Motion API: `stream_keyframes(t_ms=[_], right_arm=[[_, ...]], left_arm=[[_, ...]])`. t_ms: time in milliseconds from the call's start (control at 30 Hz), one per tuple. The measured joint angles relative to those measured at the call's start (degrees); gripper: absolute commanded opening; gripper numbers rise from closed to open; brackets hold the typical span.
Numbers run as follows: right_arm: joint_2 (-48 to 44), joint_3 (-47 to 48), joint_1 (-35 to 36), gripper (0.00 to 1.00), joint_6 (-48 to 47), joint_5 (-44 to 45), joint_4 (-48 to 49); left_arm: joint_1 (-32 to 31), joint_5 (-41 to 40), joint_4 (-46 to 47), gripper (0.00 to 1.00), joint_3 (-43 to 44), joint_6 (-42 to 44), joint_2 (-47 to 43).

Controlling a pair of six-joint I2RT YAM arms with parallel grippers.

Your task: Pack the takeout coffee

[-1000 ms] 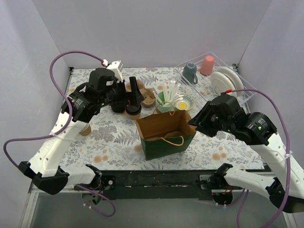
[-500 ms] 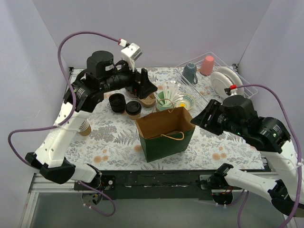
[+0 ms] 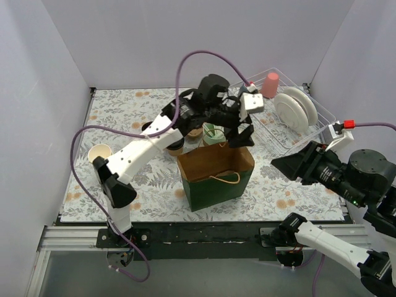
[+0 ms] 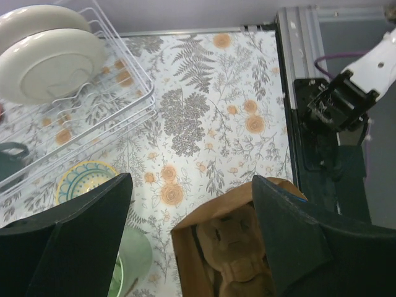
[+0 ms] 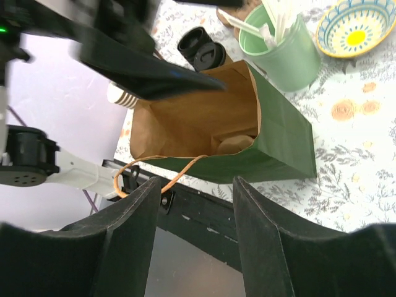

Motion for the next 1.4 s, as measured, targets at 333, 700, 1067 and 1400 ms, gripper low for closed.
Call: stream_keyframes(t_ms=[333, 700, 1067, 1400], right_arm=[[-1.9, 2.1, 0.0, 0.58, -1.7, 4.2, 1.2], [-3.0, 0.6, 0.0, 0.59, -2.6, 7.9, 1.8], [-3.0, 0.5, 0.0, 0.62, -5.6, 10.6, 2.8], [-3.0, 0.4, 0.0, 0.62, -5.8, 12.7, 2.8]], left_arm=[[-3.4, 0.9, -8.6, 0.75, 4.8, 12.0, 9.7], [-3.3, 0.1, -12.5, 0.76, 6.0, 16.1, 9.3], [-3.3, -0.4, -14.5, 0.77, 10.6, 16.7, 5.8], [-3.4, -0.1, -17.0, 0.71, 3.5, 17.6, 3.7]])
